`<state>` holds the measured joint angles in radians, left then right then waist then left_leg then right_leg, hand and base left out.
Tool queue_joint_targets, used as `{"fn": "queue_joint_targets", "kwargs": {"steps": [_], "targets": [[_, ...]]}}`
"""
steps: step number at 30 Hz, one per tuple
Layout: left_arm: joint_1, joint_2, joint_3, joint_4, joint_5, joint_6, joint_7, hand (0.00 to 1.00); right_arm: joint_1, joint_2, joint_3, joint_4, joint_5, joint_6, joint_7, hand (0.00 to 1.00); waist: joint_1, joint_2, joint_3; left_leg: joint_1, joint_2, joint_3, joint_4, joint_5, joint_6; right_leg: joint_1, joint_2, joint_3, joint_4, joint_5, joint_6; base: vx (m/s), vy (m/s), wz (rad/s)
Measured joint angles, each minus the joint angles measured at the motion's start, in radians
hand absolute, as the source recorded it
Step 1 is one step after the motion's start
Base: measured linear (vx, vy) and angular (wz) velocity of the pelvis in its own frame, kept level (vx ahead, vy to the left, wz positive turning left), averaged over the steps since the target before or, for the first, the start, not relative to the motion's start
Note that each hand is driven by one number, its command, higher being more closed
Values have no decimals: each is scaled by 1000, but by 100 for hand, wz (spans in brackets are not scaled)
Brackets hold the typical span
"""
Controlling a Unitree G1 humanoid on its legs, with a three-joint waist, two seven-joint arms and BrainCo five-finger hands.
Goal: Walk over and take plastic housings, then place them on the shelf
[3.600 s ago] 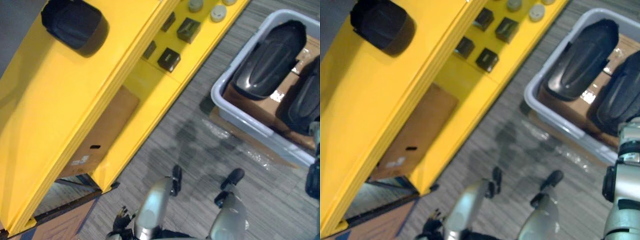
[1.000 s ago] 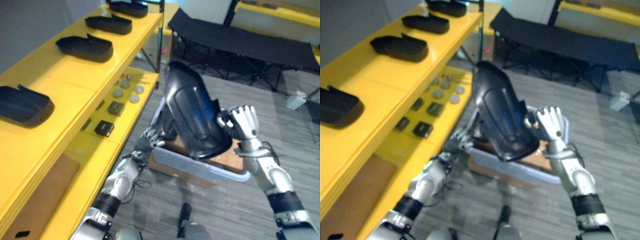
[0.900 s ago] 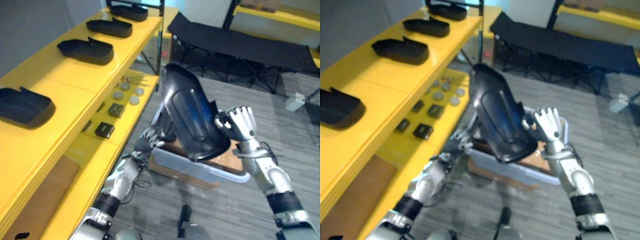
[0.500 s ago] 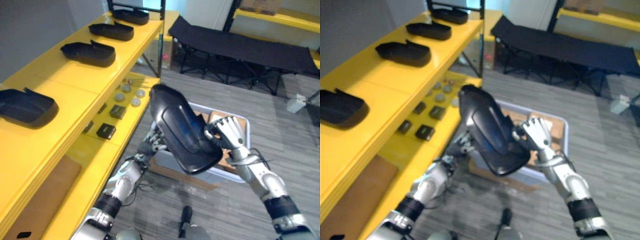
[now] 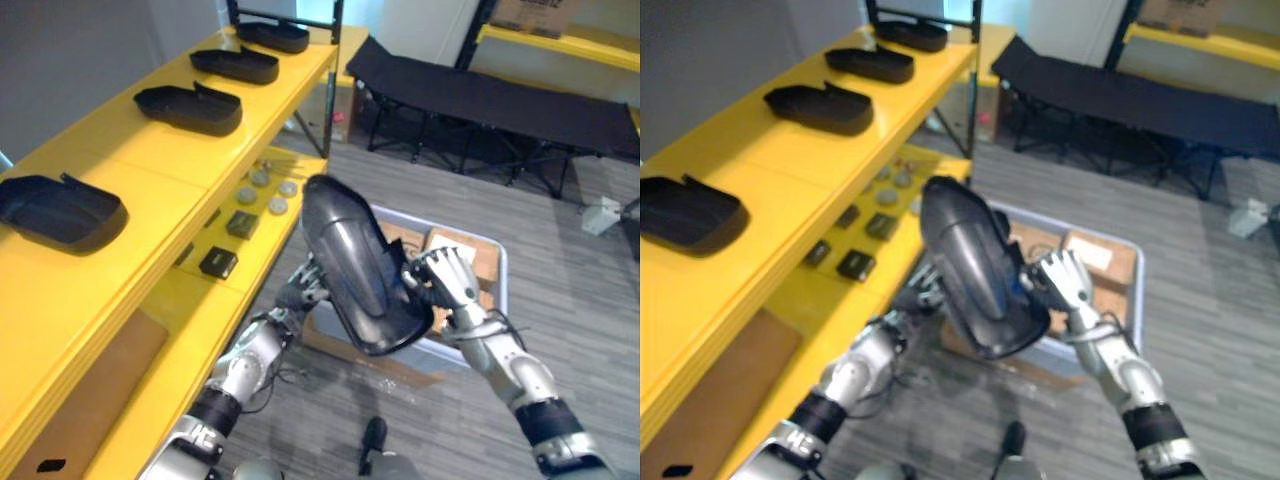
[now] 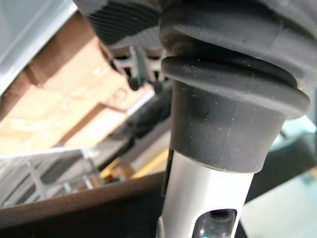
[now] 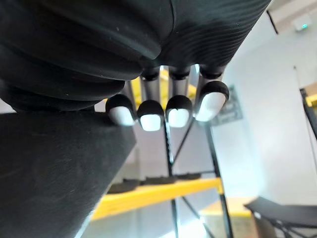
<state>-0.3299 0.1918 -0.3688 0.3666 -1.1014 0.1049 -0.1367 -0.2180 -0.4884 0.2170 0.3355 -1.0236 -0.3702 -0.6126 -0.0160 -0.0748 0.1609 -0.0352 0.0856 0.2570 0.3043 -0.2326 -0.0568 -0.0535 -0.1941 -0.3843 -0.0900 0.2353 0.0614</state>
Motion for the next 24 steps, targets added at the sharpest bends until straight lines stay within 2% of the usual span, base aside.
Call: {"fn": "queue_joint_targets", "kwargs": {"steps": [4,11,16,24], "targets": [[0,-1,-7,-36,0,0,-2,0,4,2,18,7,0,27,0,100,0,0,0,0,2,0,-1,2,-2,0,2,-1,0,-2,-2,-52,-4,0],[0,-1,-7,-41,-1,7,-5,0,4,2,23,9,2,40,0,100,0,0,0,2,1,-2,0,2,-2,0,2,-3,2,6,8,0,0,0],[0,-1,-7,-44,-1,28,-43,0,4,2,29,18,2,42,0,100,0,-1,0,3,0,-3,-1,2,-1,2,1,-3,8,9,11,0,0,0],[5,-3,-36,-49,0,49,-58,0,3,13,32,27,3,41,0,100,-1,-1,-1,3,1,-1,3,3,-1,3,1,-1,0,2,2,0,0,0]]}}
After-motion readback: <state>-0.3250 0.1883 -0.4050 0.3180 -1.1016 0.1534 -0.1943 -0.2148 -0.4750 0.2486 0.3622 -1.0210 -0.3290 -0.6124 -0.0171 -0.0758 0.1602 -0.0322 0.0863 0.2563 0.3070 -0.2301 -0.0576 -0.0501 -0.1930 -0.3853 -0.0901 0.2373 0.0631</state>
